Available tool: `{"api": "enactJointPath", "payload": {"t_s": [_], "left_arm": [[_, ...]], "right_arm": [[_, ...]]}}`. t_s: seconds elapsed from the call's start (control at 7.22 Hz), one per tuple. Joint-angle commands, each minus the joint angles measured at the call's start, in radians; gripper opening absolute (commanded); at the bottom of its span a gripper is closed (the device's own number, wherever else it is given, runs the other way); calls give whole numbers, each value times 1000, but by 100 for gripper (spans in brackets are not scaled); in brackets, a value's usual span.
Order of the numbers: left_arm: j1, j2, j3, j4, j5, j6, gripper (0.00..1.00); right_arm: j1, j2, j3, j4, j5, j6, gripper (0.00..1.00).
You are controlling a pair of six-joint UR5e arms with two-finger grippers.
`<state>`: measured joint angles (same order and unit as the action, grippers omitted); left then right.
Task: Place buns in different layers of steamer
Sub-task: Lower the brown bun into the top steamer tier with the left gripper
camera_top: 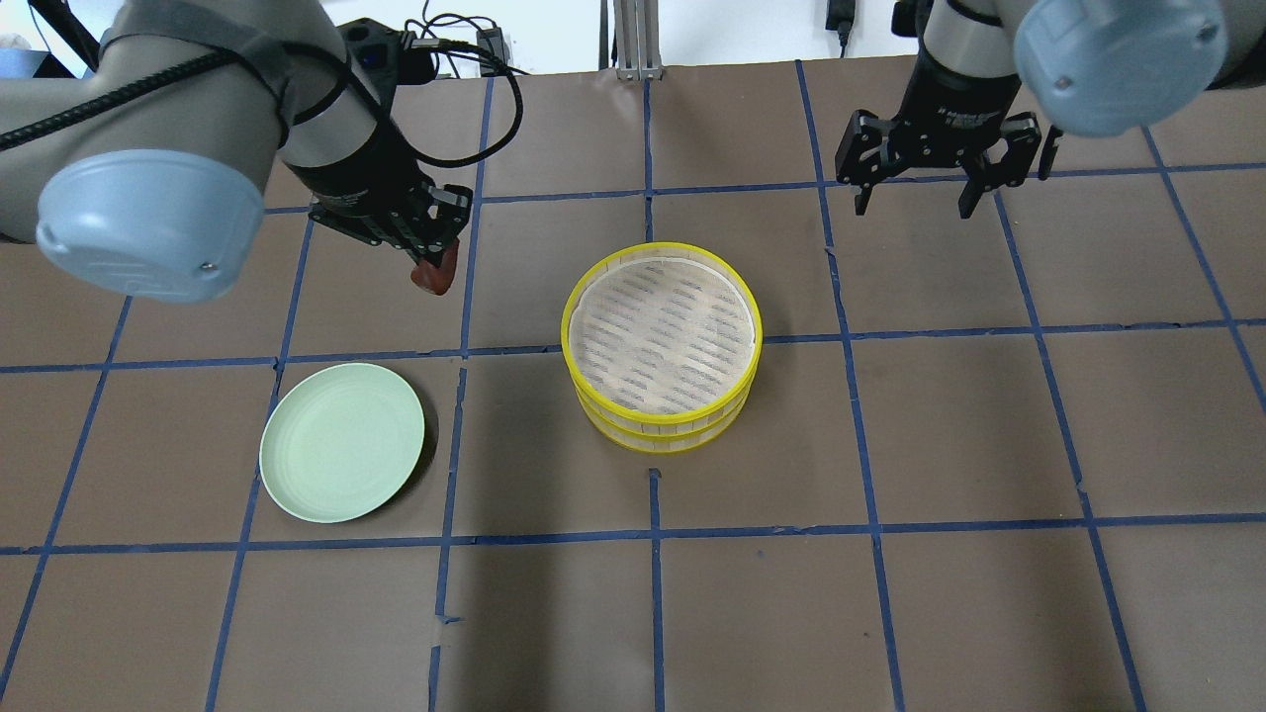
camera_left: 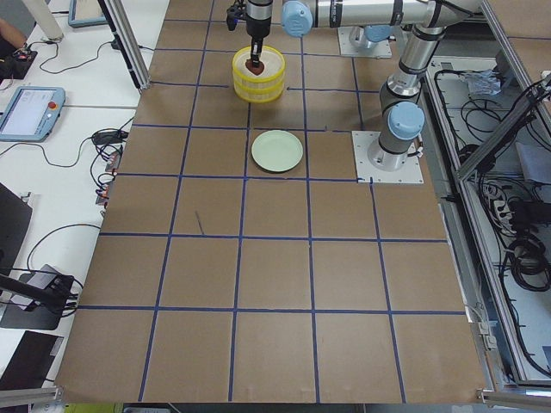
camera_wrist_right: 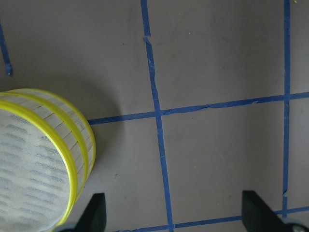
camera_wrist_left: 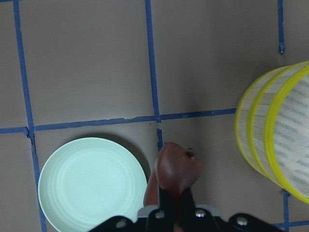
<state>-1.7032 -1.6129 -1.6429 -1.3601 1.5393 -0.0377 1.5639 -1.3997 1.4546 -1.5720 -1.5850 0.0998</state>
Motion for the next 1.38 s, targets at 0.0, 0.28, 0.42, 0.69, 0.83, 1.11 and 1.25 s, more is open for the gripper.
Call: {"api": "enactJointPath", "payload": {"t_s": [0.0,0.28,0.42,0.69,0.83,1.11,1.25], "left_arm": [[-84,-66,15,108,-81,-103,3],[-171,-186,17,302,-130,-229,3],[-234,-238,15,352,-128,-313,3],[-253,-269,-6,354,-117,-324,58],[-254,-268,-11,351,-117,-327,100],[-251,-250,-50,340,-107,-304,100],[-233,-233,-37,294,-44,-271,100]], "right_arm": [[4,-66,-41,81,8,-11,100],[25,-113,19,64,26,-11,100],[10,-119,16,64,17,-41,100],[10,-159,24,32,25,-66,100],[5,-157,27,32,26,-68,100],[-16,-159,58,32,25,-71,100],[-13,-159,61,30,29,-68,100]]}}
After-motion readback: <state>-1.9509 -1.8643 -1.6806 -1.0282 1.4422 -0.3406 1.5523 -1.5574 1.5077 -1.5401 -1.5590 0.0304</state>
